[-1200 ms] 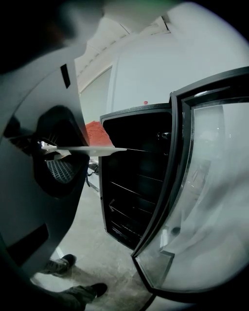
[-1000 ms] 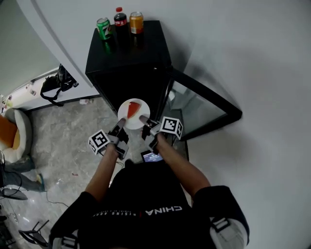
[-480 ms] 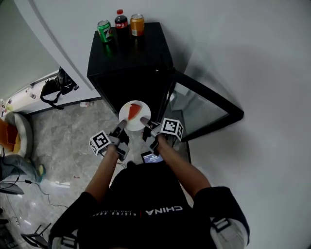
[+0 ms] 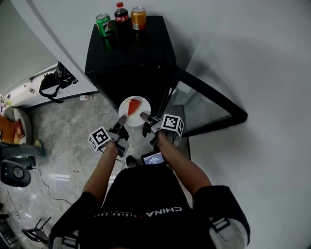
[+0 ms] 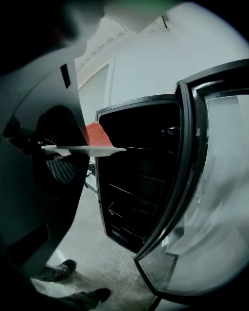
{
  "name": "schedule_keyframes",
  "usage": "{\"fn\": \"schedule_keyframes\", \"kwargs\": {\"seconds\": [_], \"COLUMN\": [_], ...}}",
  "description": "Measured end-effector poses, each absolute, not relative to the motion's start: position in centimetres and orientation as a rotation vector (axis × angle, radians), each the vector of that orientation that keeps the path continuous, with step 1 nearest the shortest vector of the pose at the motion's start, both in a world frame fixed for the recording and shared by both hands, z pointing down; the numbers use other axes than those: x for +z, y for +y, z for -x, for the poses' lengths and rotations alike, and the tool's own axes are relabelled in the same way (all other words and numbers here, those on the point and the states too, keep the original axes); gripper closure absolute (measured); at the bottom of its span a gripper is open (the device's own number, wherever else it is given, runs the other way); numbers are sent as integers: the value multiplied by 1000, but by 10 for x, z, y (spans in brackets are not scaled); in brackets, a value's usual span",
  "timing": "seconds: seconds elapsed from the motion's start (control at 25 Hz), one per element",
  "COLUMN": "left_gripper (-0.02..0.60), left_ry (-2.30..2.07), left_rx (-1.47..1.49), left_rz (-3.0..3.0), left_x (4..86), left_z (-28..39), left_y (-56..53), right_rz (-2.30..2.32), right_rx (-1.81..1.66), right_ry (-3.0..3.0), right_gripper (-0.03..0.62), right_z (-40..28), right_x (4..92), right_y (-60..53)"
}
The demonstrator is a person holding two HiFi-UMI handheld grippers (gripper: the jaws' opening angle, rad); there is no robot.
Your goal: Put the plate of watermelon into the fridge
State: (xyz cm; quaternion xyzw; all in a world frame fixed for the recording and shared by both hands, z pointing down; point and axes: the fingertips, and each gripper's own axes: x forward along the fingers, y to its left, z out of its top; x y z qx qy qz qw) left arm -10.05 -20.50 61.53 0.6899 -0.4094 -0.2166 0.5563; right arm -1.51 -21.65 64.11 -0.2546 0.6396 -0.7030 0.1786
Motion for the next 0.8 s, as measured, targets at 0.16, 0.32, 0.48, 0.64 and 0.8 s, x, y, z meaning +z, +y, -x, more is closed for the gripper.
{"fn": "schedule_keyframes", "kwargs": {"seconds": [0.16,0.32,0.48,0.64,0.8], "left_gripper": [548,546,546,541,541], "left_ry": [-942,-921,-910,-881,-855], "left_rx": [-527,-524,-510,-497,-513], "left_rz": [-1651,-1656,-1656,-1657,-1629], "left_x": [613,612,609,609,588], "left_z": [98,95,94,83,81], "left_y": [-207,-208,-207,-208,-207], "right_rz": [727,745,766,802,855], "right_rx": [-1981,-1961,-1938,-1909,-1887], "right_ry": [1785,1765,1731,1695,1682], "right_gripper": [566,566,566,566,566], "right_z": [13,11,9,3,8], "right_x": [640,638,634,635,612], "right_y": [-217,-216,-213,-218,-221]}}
